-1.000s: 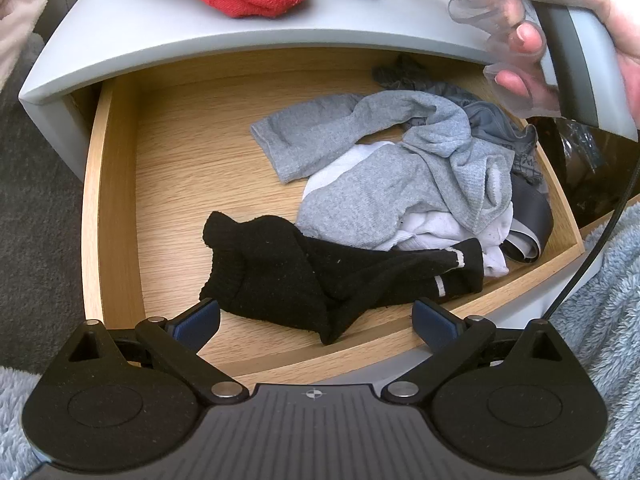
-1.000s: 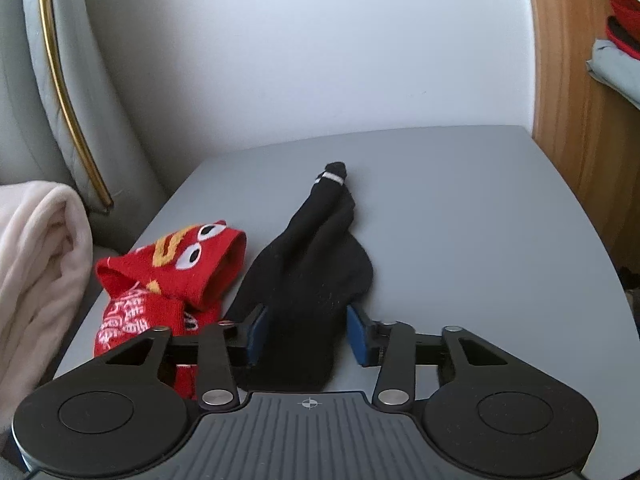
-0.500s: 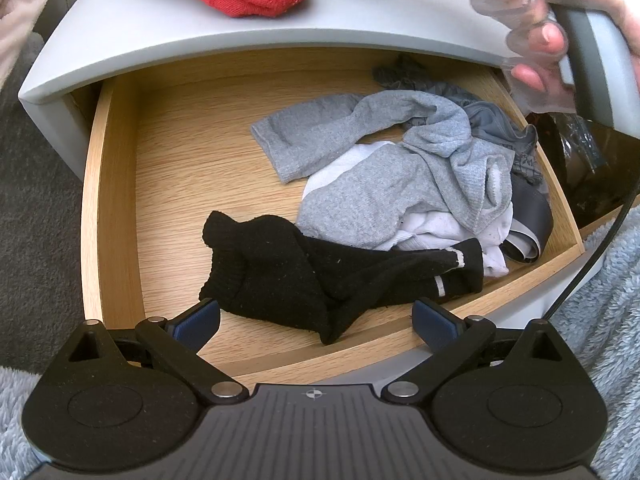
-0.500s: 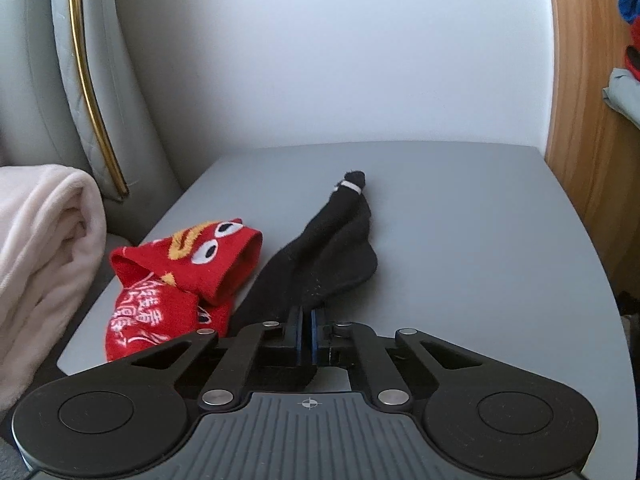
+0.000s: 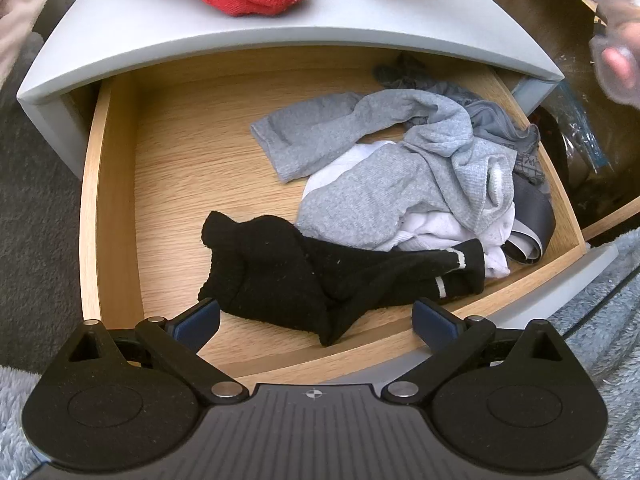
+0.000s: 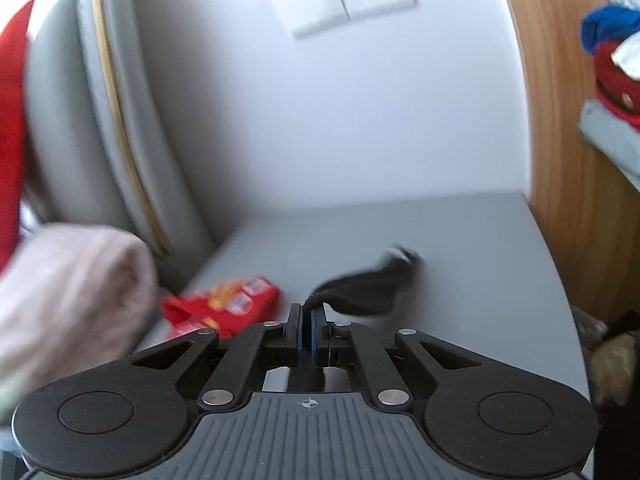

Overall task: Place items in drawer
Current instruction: 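Carry the black sock into the drawer and open the right gripper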

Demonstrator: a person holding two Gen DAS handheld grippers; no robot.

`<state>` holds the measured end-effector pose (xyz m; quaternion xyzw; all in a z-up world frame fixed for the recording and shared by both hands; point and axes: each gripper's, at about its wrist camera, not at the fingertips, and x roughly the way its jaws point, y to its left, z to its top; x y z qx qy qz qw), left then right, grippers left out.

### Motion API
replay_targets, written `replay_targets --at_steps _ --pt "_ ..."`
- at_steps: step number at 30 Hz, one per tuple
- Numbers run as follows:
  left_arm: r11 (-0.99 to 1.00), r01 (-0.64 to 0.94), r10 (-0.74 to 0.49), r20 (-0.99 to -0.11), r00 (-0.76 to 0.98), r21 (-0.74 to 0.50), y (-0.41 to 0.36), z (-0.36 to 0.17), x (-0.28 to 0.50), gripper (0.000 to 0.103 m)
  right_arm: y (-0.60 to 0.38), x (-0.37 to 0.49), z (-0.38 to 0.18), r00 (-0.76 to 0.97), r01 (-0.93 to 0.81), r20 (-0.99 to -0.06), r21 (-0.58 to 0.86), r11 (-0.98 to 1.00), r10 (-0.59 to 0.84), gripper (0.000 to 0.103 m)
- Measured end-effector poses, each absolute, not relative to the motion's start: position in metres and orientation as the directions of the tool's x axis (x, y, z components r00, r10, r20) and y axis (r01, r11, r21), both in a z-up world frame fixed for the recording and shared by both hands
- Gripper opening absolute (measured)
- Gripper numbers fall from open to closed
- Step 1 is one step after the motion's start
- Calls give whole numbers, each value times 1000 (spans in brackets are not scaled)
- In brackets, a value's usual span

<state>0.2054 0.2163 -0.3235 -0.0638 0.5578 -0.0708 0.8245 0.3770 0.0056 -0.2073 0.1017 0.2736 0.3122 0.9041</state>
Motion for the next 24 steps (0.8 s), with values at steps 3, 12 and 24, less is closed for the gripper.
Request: replay_targets --at_steps 3,12,24 --pt "982 46 -187 -911 369 -183 216 -324 205 103 6 371 -194 586 -603 -329 434 670 740 3" --pt "982 49 -186 -910 370 -180 216 -323 205 103 45 358 -198 244 -708 -198 632 314 949 3" --pt "983 50 -182 -910 372 -176 216 -323 205 103 71 361 -276 125 -539 -506 688 486 854 3"
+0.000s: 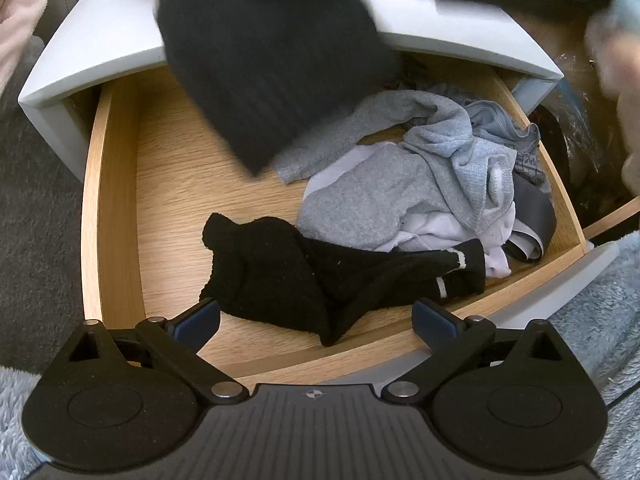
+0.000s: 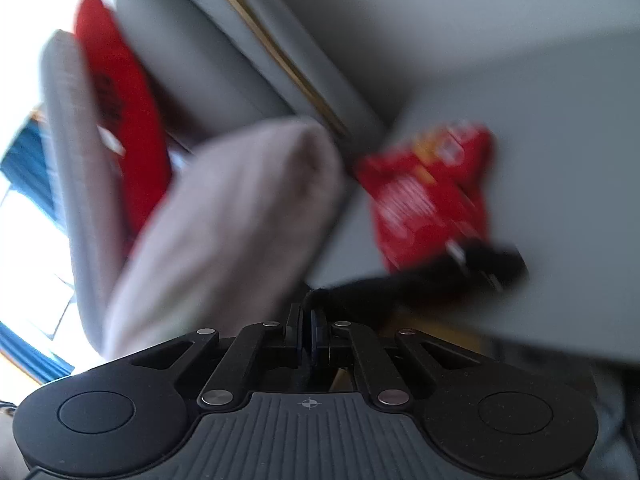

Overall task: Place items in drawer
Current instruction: 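Carry the black sock into the drawer and open the right gripper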

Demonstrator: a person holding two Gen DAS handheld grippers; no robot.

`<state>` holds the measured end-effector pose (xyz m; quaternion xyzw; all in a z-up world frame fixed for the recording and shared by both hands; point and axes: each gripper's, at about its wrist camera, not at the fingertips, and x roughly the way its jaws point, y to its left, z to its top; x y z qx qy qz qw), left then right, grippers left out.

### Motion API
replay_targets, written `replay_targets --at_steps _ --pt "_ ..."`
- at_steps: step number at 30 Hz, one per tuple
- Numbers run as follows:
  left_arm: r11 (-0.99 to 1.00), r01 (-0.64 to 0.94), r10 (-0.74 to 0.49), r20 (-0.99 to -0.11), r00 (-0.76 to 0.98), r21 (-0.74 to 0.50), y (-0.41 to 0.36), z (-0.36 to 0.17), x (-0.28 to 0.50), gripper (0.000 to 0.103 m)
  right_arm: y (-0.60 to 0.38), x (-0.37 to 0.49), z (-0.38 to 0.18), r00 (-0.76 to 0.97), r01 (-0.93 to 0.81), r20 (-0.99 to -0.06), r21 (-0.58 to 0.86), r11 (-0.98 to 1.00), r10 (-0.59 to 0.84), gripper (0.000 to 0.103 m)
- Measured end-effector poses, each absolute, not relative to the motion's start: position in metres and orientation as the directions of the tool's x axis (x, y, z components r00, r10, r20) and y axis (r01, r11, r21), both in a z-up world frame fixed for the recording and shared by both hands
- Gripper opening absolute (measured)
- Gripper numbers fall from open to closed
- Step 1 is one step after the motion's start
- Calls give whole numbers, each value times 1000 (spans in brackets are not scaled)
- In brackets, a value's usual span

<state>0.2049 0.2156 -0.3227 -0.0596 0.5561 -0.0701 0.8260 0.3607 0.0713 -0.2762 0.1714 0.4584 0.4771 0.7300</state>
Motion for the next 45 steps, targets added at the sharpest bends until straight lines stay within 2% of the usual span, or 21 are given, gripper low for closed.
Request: replay_targets --at_steps 5,9,24,32,35,39,45 --pt "984 52 -180 -910 372 -173 215 -322 205 103 78 360 -318 43 -487 -720 590 643 693 3" --pt "984 52 -179 -911 373 -171 216 -322 205 103 81 357 -344 2 -481 -821 500 720 571 3" --pt "984 53 -178 -911 373 -171 216 -322 205 103 94 356 -353 66 -603 -929 253 756 364 6" --pt "984 53 -178 -911 373 -171 216 -322 205 103 98 350 -363 163 -660 -970 28 751 180 9" --pt "984 53 -178 -910 373 -171 216 -322 205 103 99 351 -356 194 -653 -958 35 757 212 9" --pt "984 54 -178 -910 374 -170 217 -322 205 103 101 352 -331 243 -650 -897 133 748 370 17" --pt "984 55 -179 -910 373 -171 216 -322 205 103 115 356 -324 233 -668 -861 196 718 452 18"
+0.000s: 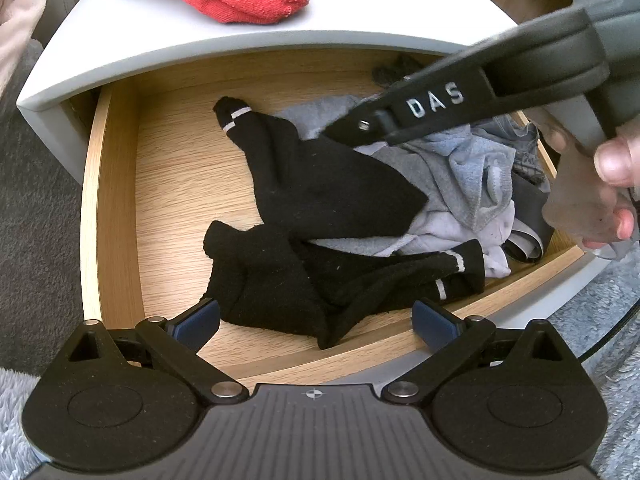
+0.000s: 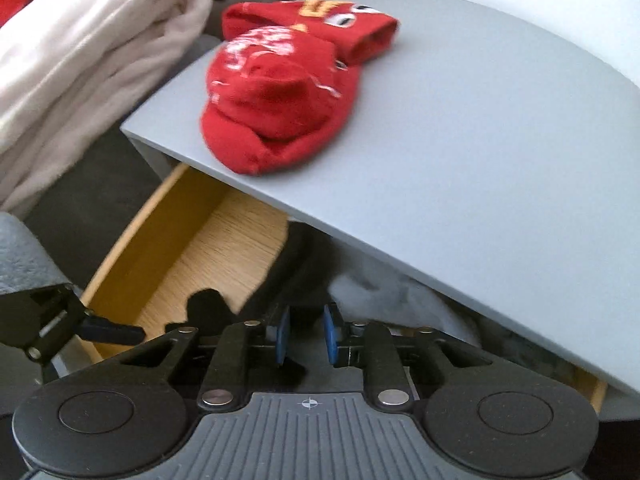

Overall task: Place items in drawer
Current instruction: 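Carry the black sock into the drawer and open the right gripper, then grasp the red patterned sock on the cabinet top with the right gripper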

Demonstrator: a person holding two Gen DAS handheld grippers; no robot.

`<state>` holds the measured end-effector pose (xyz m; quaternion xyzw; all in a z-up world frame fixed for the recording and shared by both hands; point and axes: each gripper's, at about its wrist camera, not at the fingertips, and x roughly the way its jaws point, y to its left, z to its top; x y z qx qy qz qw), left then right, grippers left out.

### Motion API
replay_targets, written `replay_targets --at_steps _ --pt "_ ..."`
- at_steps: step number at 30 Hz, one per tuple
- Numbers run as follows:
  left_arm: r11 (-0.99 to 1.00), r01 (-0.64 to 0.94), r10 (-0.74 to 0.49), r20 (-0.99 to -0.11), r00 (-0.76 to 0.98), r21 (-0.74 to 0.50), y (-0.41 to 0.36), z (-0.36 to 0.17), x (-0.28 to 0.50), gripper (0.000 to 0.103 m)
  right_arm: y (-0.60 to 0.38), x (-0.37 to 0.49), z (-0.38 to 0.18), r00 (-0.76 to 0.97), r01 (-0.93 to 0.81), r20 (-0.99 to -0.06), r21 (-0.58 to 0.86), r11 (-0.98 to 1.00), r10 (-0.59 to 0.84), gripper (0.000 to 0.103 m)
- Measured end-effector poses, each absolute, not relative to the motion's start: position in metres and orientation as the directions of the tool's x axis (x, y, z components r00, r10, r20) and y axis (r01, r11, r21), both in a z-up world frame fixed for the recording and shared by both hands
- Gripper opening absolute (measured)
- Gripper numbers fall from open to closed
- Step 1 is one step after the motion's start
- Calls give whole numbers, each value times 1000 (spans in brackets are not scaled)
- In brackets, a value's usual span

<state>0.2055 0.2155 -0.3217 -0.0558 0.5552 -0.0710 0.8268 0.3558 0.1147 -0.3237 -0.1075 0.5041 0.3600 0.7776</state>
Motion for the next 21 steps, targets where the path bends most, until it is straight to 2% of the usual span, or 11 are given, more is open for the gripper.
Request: replay_targets --at_steps 4,12,17,19,21 --pt "983 55 -182 -909 374 -174 215 -322 205 103 121 354 -305 214 -709 -797 271 651 564 21" --pt "983 56 -184 -909 374 -176 215 -323 205 103 115 350 -254 242 -789 -585 346 507 775 28" --pt "983 57 -183 -908 376 -174 214 -322 204 103 116 361 -246 376 -767 -536 278 579 756 35" --pt "983 57 -183 -909 375 -175 214 -322 204 103 120 366 -245 428 -748 -541 237 619 724 45" --pt "983 58 -183 -909 375 -175 214 -322 204 103 121 373 -247 469 -729 -539 211 651 700 46"
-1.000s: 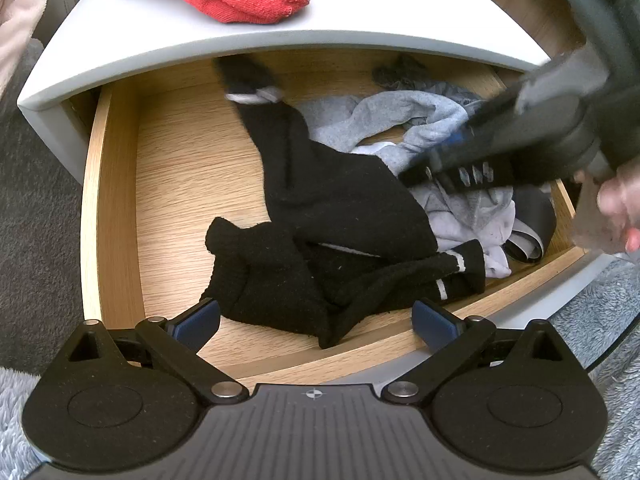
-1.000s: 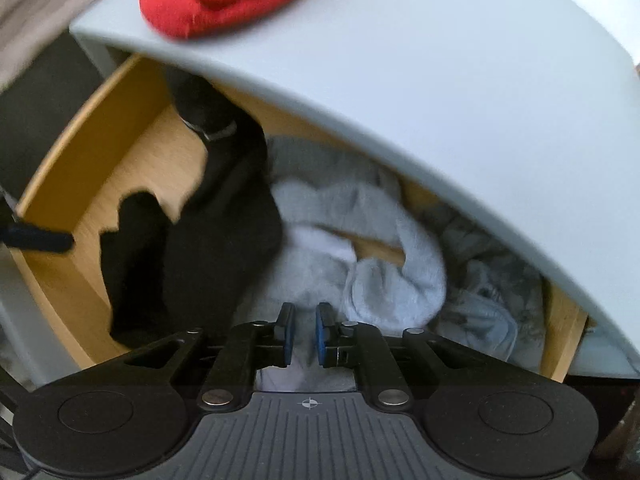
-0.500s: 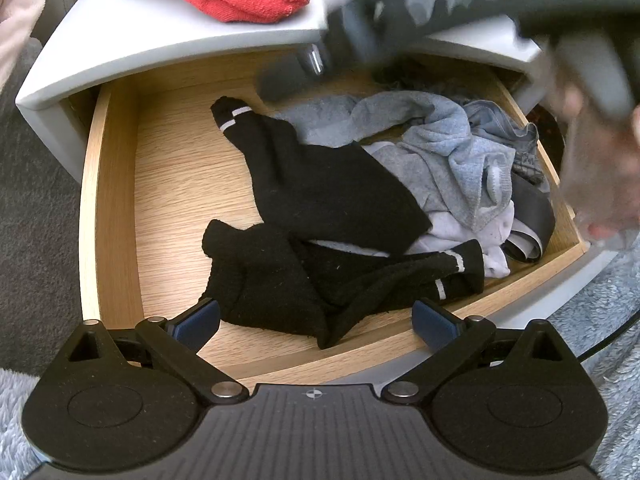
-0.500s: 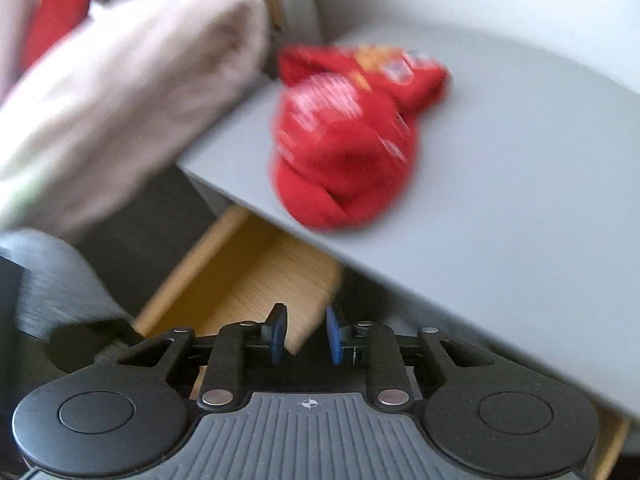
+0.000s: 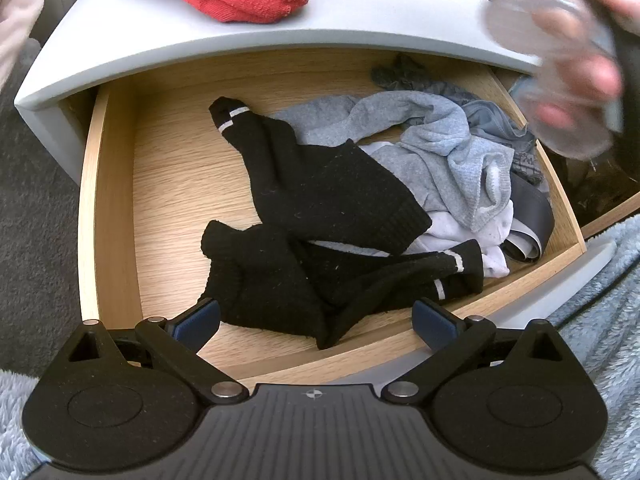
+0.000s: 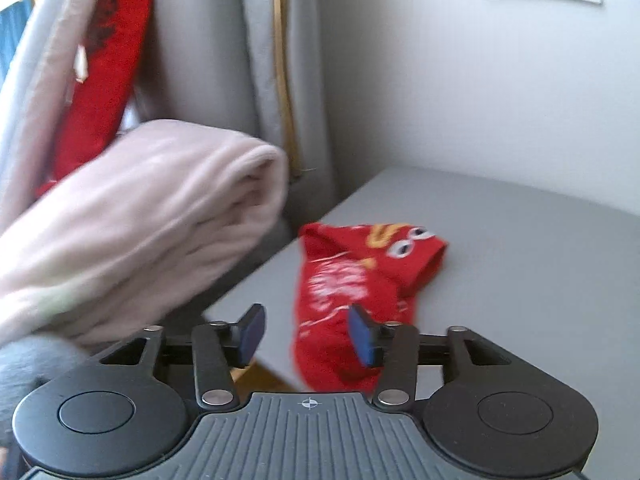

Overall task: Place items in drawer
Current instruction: 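Grasp the red patterned sock on the cabinet top with the right gripper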

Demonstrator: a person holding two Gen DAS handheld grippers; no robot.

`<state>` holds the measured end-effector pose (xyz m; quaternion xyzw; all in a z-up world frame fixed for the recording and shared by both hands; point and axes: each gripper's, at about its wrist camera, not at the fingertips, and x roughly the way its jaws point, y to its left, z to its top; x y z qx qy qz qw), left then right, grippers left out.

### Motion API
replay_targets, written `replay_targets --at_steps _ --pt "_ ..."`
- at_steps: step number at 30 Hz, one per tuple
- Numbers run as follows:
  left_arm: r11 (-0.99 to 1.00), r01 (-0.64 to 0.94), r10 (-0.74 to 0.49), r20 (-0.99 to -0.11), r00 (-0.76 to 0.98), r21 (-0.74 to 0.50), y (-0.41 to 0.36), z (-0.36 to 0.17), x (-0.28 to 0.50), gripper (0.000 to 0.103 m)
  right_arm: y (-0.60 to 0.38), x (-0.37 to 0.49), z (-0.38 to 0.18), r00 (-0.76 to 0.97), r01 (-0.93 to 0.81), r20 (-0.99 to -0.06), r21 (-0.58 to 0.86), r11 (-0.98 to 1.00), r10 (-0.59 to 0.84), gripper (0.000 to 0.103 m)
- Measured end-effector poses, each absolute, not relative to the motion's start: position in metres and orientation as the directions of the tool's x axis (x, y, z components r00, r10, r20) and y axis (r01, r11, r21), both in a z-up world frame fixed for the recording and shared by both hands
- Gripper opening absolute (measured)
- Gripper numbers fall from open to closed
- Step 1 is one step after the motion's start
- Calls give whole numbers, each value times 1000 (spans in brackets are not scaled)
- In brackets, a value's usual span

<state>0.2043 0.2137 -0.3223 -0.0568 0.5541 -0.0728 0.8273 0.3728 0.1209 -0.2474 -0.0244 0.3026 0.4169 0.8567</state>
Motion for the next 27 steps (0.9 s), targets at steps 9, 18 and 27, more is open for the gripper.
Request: replay_targets --at_steps 9,18,27 --pt "982 56 -189 -909 371 -181 216 -323 204 103 139 384 -267 500 -703 -557 186 687 663 46" --pt "981 55 -195 -909 368 -188 217 -324 205 103 133 393 -270 467 -685 -591 228 692 657 20" --pt "981 56 -195 -909 369 -188 218 -324 205 103 124 393 -266 439 -693 -589 259 673 679 6"
